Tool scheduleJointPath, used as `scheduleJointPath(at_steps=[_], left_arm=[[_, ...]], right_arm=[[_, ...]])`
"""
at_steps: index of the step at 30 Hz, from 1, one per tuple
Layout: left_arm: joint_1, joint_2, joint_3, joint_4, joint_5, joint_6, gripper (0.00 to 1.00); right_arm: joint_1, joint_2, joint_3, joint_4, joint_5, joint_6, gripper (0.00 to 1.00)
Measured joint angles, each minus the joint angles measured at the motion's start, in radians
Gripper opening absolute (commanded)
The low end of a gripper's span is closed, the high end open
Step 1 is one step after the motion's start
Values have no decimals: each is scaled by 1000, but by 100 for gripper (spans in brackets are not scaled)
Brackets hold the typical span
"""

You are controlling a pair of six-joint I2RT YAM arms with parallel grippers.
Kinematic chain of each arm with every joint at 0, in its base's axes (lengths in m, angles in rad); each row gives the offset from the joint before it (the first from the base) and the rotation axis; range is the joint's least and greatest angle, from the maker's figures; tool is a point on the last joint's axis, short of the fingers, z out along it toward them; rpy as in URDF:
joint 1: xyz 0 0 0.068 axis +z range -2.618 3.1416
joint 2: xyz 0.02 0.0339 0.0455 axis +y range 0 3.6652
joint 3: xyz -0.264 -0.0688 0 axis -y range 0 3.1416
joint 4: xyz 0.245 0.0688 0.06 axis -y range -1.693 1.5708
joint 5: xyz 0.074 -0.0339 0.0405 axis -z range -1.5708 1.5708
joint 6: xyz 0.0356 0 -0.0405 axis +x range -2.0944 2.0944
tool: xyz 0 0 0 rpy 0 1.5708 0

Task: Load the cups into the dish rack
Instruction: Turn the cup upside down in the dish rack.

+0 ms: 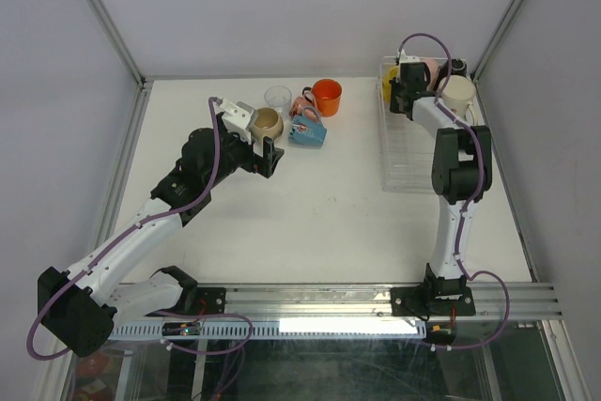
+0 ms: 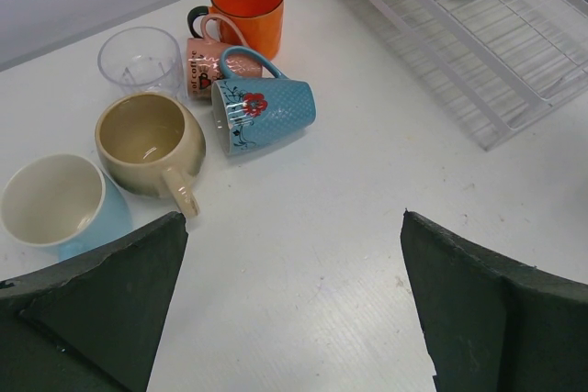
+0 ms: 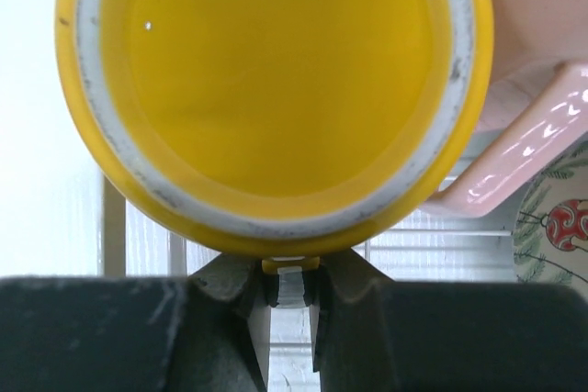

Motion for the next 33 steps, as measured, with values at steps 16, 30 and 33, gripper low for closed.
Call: scheduleJointPath(at_steps=[16,30,33], left_arm=[[0,0,0,0,0,0,99],[0,0,0,0,0,0,99],[0,0,0,0,0,0,99]], right_arm=[[-6,-15,-14,-39,-14,-50,20],[-12,-15,51,-56,-51,-68,39],[-12,-20,51,-67,-64,-77,40]])
